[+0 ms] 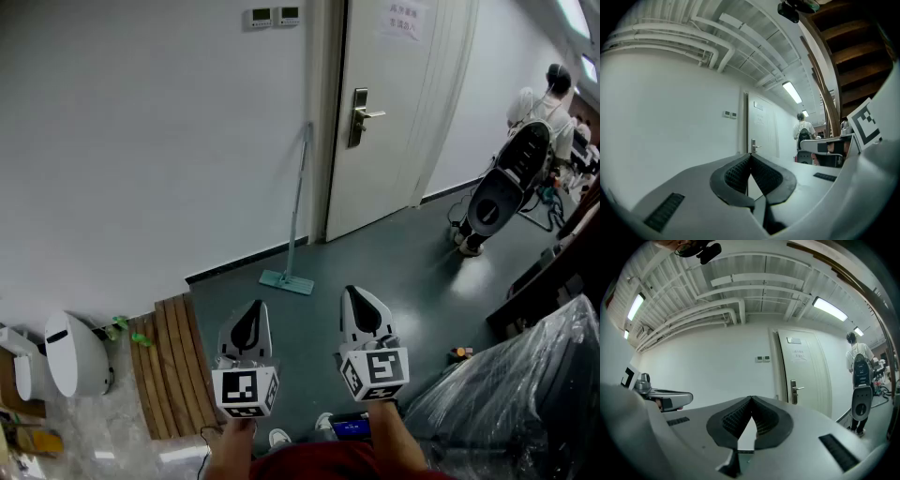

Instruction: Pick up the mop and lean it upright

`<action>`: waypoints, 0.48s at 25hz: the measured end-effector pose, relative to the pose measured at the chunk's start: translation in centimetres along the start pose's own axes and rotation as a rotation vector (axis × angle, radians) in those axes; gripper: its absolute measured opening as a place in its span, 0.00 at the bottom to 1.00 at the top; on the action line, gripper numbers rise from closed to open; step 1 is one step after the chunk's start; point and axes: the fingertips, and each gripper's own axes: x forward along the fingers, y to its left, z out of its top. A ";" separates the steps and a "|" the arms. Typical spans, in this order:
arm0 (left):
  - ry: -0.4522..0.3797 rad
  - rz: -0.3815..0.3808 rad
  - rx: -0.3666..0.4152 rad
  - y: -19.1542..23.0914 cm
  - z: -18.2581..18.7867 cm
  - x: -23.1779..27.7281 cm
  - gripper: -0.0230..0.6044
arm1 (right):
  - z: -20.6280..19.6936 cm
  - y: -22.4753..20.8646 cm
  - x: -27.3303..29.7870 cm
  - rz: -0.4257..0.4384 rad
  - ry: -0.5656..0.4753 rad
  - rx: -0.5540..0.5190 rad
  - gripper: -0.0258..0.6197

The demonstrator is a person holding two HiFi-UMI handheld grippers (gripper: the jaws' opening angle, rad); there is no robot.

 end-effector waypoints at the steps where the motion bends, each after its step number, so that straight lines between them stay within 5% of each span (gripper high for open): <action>1: 0.003 0.001 -0.002 -0.2 0.0 0.1 0.06 | 0.0 -0.2 -0.1 0.000 0.003 0.005 0.07; 12: 0.019 -0.001 -0.011 -3.1 -0.5 1.5 0.06 | 0.3 -2.3 -0.5 0.012 -0.005 -0.018 0.07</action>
